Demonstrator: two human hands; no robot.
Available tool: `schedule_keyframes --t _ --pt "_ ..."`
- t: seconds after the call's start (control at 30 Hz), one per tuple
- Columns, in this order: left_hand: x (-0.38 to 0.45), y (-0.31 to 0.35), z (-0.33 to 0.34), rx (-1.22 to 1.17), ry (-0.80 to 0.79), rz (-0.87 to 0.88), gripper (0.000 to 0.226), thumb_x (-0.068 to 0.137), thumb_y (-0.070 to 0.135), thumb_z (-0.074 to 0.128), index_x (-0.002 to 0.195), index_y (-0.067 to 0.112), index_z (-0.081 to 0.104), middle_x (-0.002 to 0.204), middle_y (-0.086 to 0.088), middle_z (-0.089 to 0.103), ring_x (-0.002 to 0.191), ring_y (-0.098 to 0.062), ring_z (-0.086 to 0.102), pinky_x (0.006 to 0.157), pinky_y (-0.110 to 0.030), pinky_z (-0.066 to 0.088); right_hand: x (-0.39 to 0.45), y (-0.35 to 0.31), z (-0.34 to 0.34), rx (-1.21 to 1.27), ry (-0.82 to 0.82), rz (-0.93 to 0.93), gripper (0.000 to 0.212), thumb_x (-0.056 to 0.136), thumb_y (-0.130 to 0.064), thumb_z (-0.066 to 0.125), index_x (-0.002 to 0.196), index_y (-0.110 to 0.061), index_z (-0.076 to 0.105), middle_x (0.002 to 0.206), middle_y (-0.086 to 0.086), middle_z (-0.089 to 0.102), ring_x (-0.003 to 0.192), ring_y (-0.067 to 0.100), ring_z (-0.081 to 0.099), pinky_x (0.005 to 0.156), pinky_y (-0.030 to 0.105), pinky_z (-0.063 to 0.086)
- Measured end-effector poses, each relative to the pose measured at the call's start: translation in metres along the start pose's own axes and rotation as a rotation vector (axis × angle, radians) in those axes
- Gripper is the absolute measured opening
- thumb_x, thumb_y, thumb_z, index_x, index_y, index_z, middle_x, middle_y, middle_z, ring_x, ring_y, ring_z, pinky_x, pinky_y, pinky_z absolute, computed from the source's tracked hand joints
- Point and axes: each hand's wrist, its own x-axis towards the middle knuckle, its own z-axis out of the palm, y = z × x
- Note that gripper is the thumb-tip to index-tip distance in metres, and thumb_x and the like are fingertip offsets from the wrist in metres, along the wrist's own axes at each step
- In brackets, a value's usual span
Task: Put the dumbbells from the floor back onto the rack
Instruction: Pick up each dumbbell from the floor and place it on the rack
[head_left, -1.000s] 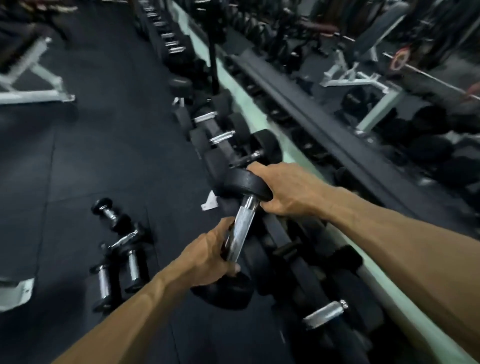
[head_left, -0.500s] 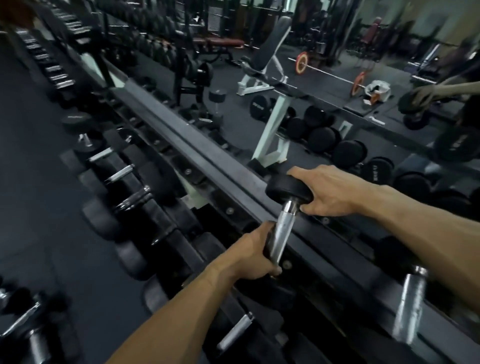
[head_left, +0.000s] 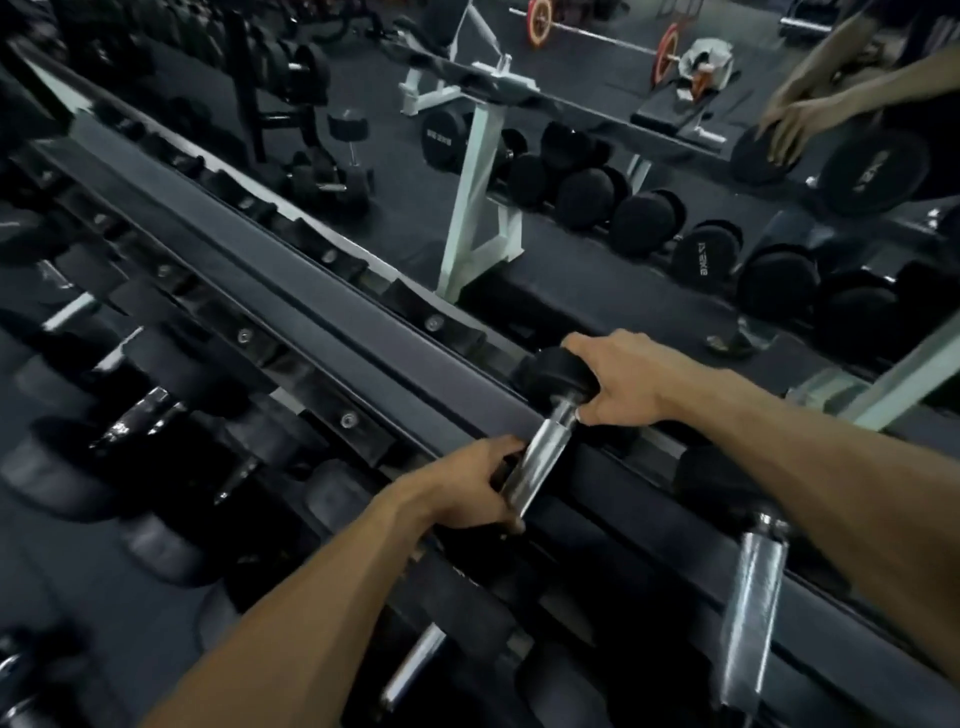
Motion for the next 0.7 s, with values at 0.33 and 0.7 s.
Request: schedule_keyframes --t 0.33,0.7 --pt "-0.01 0.001 -0.003 -0.056 0.075 -0.049 0.084 0.073 0.022 0.084 0.143 0.026 0.038 0.132 0.003 0.055 0.101 -0.011 0.057 0.084 -0.019 0.046 0.007 0.0 0.003 -0.04 -0.013 0.055 0.044 0.076 -0.027 0.072 0.112 -0.023 0.047 0.083 -0.001 0.064 0.073 0.019 0.063 0.068 0.037 0.057" --pt "-0.055 -0.015 -0.011 -0.188 0.276 -0.067 0.05 0.084 0.049 0.067 0.128 0.028 0.054 0.102 0.007 0.069 0.095 -0.008 0.063 0.09 -0.033 0.052 0.014 -0.036 -0.016 -0.126 0.028 -0.031 0.081 0.08 -0.044 0.07 0.146 -0.021 0.029 0.127 0.01 0.055 0.113 0.029 0.055 0.094 0.044 0.049"
